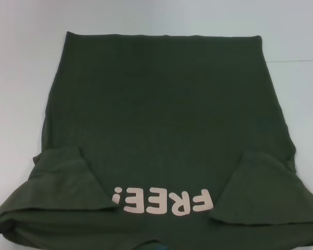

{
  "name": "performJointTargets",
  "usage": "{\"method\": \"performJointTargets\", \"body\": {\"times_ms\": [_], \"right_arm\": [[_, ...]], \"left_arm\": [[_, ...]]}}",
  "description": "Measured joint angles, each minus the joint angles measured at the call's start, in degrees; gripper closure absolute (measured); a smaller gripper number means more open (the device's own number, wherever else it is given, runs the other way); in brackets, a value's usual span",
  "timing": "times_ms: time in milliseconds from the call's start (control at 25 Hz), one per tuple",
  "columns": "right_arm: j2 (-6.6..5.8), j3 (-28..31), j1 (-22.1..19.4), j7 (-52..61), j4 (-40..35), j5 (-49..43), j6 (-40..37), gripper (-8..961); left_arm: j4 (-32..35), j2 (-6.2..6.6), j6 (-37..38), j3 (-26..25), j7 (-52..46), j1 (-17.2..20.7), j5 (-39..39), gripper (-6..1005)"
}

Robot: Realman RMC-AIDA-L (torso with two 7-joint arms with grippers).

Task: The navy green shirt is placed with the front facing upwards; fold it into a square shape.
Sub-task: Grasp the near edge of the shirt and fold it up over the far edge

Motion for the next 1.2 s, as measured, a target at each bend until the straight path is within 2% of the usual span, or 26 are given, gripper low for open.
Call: {"method": "performJointTargets", "body": {"times_ms": [280, 560, 640, 920, 1000, 1200], "right_arm": [[-0.29, 2.0, 2.5, 3.0, 0.3, 0.4, 0.4, 913], [-0.96, 8.3, 10.1, 14.4, -0.4, 0.4, 7.6, 913], [-0.91, 8.9, 11.4, 15.7, -0.4, 0.4, 9.7, 913], [-0.8, 9.0, 18.7, 20.9, -0.3, 0.4, 20.7, 913], [-0.77, 8.9, 20.9, 21.1, -0.1, 0.4, 24.4, 913], [-0.63, 8.8, 26.4, 22.1, 0.4, 0.4, 35.1, 913]], "left_arm": [[-1.8, 0.06, -3.5, -3.2, -2.9, -1.8, -1.6, 947], [-7.4, -0.24, -12.2, -3.7, -5.7, -5.7, -3.5, 948], [-8.8, -0.77, -15.6, -3.7, -6.0, -7.5, -3.6, 947], [-10.2, -3.99, -30.6, -3.5, -6.4, -13.0, -7.1, 946], [-11.4, -4.3, -35.0, -3.3, -6.4, -14.3, -8.4, 946], [-15.2, -4.13, -44.4, -3.2, -6.3, -18.8, -9.7, 945]]}}
